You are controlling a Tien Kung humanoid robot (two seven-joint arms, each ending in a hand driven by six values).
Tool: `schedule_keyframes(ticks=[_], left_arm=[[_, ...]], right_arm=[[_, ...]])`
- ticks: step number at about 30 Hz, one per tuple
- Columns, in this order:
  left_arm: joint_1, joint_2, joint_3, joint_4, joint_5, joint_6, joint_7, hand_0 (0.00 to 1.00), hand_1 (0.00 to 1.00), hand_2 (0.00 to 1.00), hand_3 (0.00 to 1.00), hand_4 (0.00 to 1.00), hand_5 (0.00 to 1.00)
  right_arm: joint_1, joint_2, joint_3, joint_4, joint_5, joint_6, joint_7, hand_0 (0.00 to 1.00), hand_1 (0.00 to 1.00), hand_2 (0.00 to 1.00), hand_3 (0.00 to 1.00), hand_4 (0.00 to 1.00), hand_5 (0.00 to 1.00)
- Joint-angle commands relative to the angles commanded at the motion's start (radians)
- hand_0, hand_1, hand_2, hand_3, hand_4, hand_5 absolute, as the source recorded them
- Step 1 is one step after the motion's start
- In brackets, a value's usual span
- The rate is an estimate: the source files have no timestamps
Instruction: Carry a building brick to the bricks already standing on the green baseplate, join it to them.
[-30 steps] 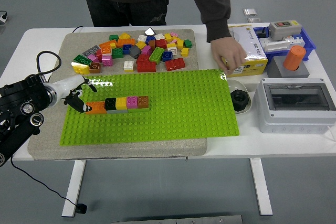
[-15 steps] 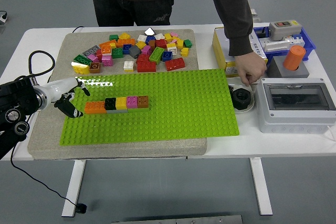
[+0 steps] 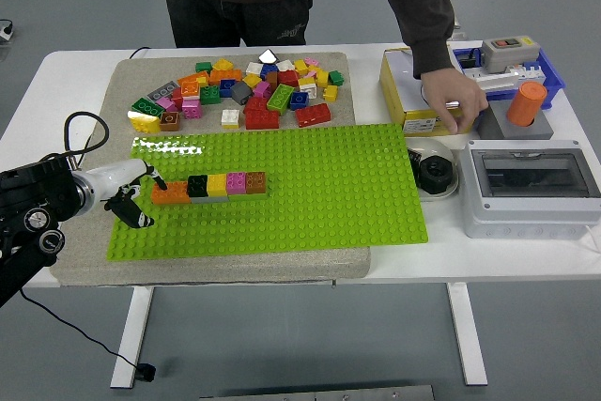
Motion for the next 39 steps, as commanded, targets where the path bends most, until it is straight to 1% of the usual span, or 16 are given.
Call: schedule_keyframes(ticks=[1, 6, 7, 18, 24, 33, 35, 39], left_arm=[[0.0, -0.003, 0.001, 0.002, 0.001, 0.002, 0.0, 0.108, 0.002, 0.029, 0.767, 0.709, 0.002], [0.0, -0.017, 0.004, 0.015, 0.005, 0.009, -0.002, 0.108, 0.002, 0.029, 0.767, 0.709, 0.002], [0.0, -0.019, 0.005, 0.017, 0.005, 0.01, -0.002, 0.108, 0.002, 0.03, 0.766, 0.683, 0.002], [0.007, -0.032, 0.023, 0.034, 0.01, 0.016, -0.004, 0.108, 0.002, 0.03, 0.764, 0.677, 0.002], [0.008, -0.034, 0.031, 0.04, 0.012, 0.02, -0.005, 0.108, 0.002, 0.03, 0.763, 0.683, 0.002], [0.013, -0.036, 0.037, 0.048, 0.017, 0.026, -0.008, 0.108, 0.002, 0.031, 0.762, 0.656, 0.002], [0.012, -0.035, 0.036, 0.046, 0.018, 0.026, -0.008, 0.108, 0.002, 0.031, 0.762, 0.656, 0.002], [0.003, -0.023, 0.02, 0.031, 0.02, 0.028, -0.011, 0.108, 0.002, 0.031, 0.759, 0.644, 0.002]], right_arm=[[0.0, 0.0, 0.0, 0.0, 0.0, 0.0, 0.0, 0.638, 0.439, 0.598, 0.716, 0.719, 0.941], [0.0, 0.001, 0.0, 0.0, -0.003, 0.001, -0.001, 0.638, 0.439, 0.598, 0.716, 0.719, 0.941], [0.0, 0.001, 0.0, 0.0, -0.003, 0.001, -0.001, 0.639, 0.442, 0.598, 0.717, 0.72, 0.941], [-0.003, 0.001, 0.0, 0.0, -0.005, 0.003, -0.003, 0.639, 0.441, 0.598, 0.718, 0.72, 0.942], [-0.003, 0.002, 0.0, 0.0, -0.006, 0.003, -0.003, 0.639, 0.441, 0.598, 0.718, 0.721, 0.943], [-0.003, 0.004, 0.002, 0.0, -0.009, 0.003, -0.004, 0.639, 0.441, 0.598, 0.718, 0.721, 0.943], [-0.003, 0.004, 0.002, 0.0, -0.009, 0.003, -0.005, 0.639, 0.441, 0.598, 0.718, 0.721, 0.943], [-0.002, 0.003, 0.0, 0.0, -0.004, 0.002, -0.004, 0.638, 0.441, 0.598, 0.718, 0.721, 0.943]])
